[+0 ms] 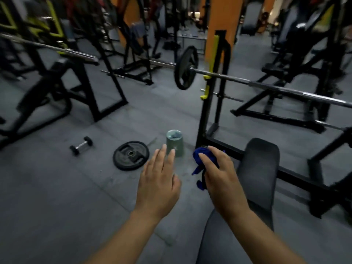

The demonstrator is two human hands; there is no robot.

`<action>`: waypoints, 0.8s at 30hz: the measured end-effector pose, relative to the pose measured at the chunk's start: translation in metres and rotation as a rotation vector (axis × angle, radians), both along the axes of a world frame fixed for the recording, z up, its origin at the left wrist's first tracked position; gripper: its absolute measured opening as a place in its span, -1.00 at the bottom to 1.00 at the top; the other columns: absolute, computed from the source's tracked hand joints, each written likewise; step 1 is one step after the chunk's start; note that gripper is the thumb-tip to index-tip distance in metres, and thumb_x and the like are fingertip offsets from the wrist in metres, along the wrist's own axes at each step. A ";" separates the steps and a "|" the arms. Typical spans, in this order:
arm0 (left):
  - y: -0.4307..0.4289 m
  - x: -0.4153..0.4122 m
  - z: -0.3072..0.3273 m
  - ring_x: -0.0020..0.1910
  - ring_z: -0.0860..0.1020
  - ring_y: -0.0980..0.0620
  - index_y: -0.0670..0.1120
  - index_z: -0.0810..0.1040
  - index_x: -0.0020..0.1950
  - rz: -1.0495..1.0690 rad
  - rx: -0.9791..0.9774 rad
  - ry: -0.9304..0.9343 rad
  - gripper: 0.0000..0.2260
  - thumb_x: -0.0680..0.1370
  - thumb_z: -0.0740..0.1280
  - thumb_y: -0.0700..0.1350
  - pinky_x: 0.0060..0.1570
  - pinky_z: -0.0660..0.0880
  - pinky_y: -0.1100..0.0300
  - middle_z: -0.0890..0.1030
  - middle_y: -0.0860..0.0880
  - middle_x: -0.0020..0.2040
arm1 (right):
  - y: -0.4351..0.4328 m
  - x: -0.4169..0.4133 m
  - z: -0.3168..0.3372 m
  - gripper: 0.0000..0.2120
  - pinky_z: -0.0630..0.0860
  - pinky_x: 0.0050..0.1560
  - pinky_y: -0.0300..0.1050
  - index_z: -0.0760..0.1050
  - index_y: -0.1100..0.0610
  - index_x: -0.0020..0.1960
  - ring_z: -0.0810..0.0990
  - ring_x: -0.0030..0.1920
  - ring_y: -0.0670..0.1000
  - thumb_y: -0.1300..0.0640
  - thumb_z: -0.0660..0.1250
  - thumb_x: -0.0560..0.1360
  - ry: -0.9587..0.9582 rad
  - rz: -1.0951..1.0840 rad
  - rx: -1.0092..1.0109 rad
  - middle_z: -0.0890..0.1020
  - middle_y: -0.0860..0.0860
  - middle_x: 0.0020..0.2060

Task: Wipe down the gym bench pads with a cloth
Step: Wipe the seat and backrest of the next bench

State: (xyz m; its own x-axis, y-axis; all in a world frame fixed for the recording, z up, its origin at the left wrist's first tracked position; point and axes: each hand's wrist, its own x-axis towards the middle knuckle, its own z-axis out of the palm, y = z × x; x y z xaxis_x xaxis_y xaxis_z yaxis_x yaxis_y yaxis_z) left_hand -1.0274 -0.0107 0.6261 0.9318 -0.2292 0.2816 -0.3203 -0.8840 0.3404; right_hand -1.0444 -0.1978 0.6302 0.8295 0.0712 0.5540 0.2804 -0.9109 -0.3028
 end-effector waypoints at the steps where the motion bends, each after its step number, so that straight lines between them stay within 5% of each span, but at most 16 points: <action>1: 0.022 0.000 0.003 0.61 0.00 0.01 -0.01 0.09 0.63 0.030 -0.005 -0.009 -0.39 0.56 0.01 0.06 0.56 0.03 0.00 0.05 -0.02 0.64 | 0.024 0.004 0.005 -0.34 0.41 0.34 0.11 0.50 0.26 0.35 0.36 0.38 0.19 0.42 0.56 0.27 -0.011 0.030 -0.005 0.44 0.23 0.36; 4: 0.102 0.004 0.011 0.61 0.04 0.00 0.00 0.14 0.61 0.097 -0.015 -0.033 -0.40 0.56 0.03 0.07 0.52 0.04 0.00 0.09 -0.03 0.63 | 0.108 0.025 0.008 -0.32 0.50 0.29 0.19 0.49 0.25 0.37 0.40 0.37 0.22 0.39 0.58 0.28 -0.010 0.120 -0.012 0.43 0.22 0.37; 8: 0.255 0.015 0.020 0.62 -0.08 0.06 0.06 0.04 0.63 0.233 -0.001 -0.038 -0.41 0.58 -0.03 0.09 0.51 -0.10 0.07 -0.04 0.04 0.65 | 0.255 0.061 0.007 -0.25 0.45 0.34 0.09 0.50 0.22 0.37 0.41 0.36 0.21 0.37 0.62 0.21 0.000 0.242 0.005 0.43 0.20 0.38; 14: 0.474 0.011 0.050 0.61 -0.07 0.04 0.06 -0.02 0.63 0.487 0.035 -0.080 -0.41 0.58 -0.07 0.09 0.53 -0.03 0.02 -0.06 0.04 0.65 | 0.471 0.091 0.041 -0.08 0.48 0.25 0.02 0.47 0.15 0.38 0.41 0.31 0.12 0.21 0.72 0.06 0.039 0.525 0.075 0.43 0.14 0.36; 24: 0.676 0.075 0.071 0.62 -0.12 0.04 0.07 -0.08 0.63 0.700 0.070 -0.129 -0.42 0.60 -0.05 0.07 0.52 -0.11 0.04 -0.11 0.04 0.65 | 0.701 0.201 0.055 -0.17 0.48 0.30 0.16 0.39 0.15 0.45 0.39 0.38 0.21 0.24 0.65 0.25 -0.006 0.742 0.056 0.35 0.16 0.42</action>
